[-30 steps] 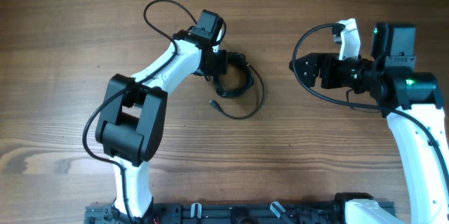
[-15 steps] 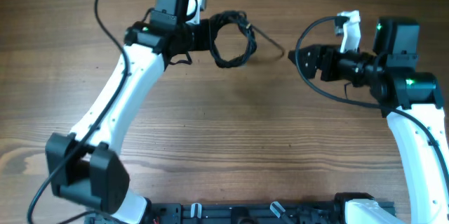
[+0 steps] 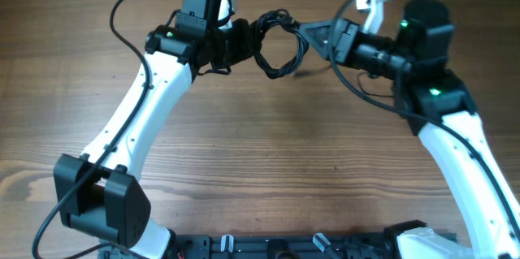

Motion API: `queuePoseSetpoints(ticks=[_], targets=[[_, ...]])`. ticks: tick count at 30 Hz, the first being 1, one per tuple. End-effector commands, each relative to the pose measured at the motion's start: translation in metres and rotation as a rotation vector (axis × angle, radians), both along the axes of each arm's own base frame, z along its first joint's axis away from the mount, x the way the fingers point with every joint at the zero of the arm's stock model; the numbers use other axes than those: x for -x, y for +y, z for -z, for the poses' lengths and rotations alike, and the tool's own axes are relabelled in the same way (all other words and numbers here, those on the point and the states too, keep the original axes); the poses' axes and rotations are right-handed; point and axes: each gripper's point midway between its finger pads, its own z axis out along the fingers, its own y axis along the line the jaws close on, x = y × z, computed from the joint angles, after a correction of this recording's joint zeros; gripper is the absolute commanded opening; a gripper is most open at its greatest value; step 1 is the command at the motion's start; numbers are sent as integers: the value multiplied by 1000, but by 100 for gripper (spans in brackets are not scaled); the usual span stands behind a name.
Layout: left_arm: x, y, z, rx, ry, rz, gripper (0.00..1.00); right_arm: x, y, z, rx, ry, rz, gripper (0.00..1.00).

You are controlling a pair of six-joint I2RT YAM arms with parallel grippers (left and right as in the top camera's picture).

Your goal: Untangle cables

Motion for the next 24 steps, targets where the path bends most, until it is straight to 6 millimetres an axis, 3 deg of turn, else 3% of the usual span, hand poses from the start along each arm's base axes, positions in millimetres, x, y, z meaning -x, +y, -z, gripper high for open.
queuePoseSetpoints(ticks=[1, 4, 12, 24], targets=[[11, -21, -8, 46, 13, 43, 4, -18, 16, 18, -30, 84, 23, 45], [17, -31, -8, 46, 12, 69, 4, -30, 27, 36, -29, 98, 7, 41], [19, -34, -8, 53, 16, 81, 4, -49, 32, 89, 20, 187, 9, 36], [30, -51, -20, 132, -7, 205, 4, -54, 35, 120, 40, 255, 2, 35]])
